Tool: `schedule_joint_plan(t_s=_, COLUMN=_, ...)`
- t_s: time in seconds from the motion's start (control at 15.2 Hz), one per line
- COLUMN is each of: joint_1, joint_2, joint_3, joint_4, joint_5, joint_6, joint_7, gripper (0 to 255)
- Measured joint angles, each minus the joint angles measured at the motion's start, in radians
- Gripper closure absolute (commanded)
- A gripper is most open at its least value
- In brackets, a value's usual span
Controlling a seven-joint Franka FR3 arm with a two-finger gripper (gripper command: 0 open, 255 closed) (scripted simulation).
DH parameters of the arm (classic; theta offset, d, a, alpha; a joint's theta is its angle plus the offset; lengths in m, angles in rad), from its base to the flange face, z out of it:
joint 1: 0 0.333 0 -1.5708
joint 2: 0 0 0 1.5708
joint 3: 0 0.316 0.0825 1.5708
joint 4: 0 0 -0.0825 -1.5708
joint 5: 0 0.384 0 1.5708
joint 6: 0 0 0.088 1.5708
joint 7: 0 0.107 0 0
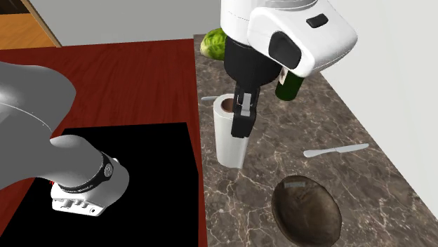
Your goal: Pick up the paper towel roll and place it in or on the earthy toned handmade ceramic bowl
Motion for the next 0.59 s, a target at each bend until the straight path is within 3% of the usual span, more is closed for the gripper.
schedule_joint_plan(t_s=0.4, joint_1=-0.002, joint_2=-0.009, joint_3=-0.003, joint_4=0.069, joint_5=-0.003, joint_6=-0.078, joint_7=0.002, gripper=255)
schedule_joint_plan(t_s=0.59, joint_1=-0.013, joint_2=0.06, joint_3=-0.022, joint_4=0.168, joint_5=-0.013, joint_6=-0.11, joint_7=-0.022, gripper=255)
